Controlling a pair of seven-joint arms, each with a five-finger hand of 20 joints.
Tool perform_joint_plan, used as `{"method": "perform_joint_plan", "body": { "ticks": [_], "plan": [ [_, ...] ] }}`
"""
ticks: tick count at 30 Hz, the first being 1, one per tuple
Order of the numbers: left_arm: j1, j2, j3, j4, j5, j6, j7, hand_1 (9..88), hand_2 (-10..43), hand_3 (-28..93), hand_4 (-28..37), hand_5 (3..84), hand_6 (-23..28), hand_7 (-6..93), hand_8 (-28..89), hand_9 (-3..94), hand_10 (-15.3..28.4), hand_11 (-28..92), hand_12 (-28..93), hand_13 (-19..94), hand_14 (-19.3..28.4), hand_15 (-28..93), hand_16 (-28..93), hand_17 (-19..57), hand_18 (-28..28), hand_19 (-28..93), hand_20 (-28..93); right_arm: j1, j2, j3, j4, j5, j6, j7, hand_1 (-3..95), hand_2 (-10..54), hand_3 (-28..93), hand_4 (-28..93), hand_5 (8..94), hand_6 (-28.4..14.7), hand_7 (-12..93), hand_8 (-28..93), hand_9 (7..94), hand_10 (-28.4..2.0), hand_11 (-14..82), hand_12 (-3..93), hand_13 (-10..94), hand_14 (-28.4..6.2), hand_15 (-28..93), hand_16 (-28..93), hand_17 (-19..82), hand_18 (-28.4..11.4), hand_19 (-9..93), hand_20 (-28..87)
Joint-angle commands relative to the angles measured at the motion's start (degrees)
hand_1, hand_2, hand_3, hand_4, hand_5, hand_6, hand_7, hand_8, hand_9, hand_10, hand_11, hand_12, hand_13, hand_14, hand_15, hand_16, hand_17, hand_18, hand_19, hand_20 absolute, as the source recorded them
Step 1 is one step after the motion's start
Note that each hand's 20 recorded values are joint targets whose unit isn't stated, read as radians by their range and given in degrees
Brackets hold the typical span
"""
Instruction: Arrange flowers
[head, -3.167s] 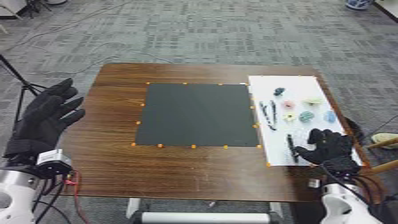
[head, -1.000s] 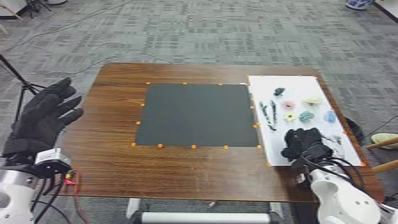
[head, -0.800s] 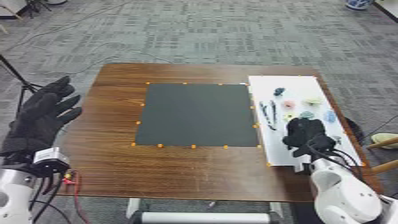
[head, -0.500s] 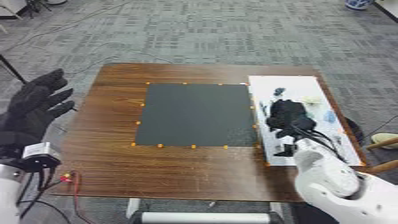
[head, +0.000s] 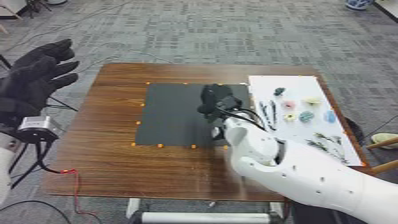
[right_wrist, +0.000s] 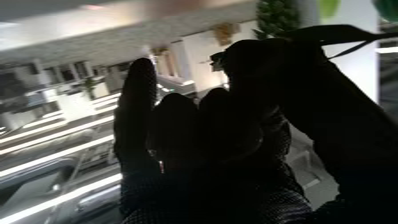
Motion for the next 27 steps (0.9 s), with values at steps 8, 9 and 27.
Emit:
{"method": "perform_joint_plan", "body": {
  "ticks": [8, 9, 27],
  "plan": [
    [-3.62, -0.23, 5.89, 1.48, -0.4, -1.1, -0.6, 26.9, -7.2, 67, -27.1, 21.4, 1.3, 24.1, -11, 16.2, 9.1, 22, 20, 8, 12.4, 43, -5, -10.2, 18.8, 39, 10, -4.11, -15.19, -0.25, 4.28, -5.79, -5.92, 4.6, 35.7, -9.5, 89, -13, 75.0, -0.8, 57, 28, 77.2, -10.7, 68.6, 62.9, 67, -12.9, 83, 48, 24, -18.7, 67, 39],
    [-4.18, -0.09, 6.4, 1.7, -0.48, -1.25, -0.86, 26.8, -7.2, 67, -27.1, 21.4, 1.3, 24.1, -11, 16.2, 9.1, 22, 20, 8, 12.4, 44, -5, -10.2, 18.8, 39, 10, -4.41, -15.69, -0.33, 4.77, -7.23, -6.08, 5.03, 35.8, -9.5, 89, -13, 75.0, -0.8, 57, 28, 77.2, -10.6, 68.6, 62.9, 67, -12.9, 83, 48, 24, -18.7, 67, 39],
    [-11.88, 1.9, 14.22, 4.68, -1.25, -2.72, -2.18, 26.7, -7.0, 67, -26.9, 21.6, 1.4, 23.8, -11, 16.3, 9.1, 22, 20, 8, 12.4, 44, -5, -10.2, 18.8, 39, 10, -6.9, -23.79, 1.02, 11.21, -8.98, -8.57, 7.71, 36.8, -9.5, 88, -14, 75.9, -0.3, 55, 27, 77.3, -10.7, 67.6, 62.8, 68, -12.9, 83, 47, 24, -19.0, 68, 39]
  ]
}}
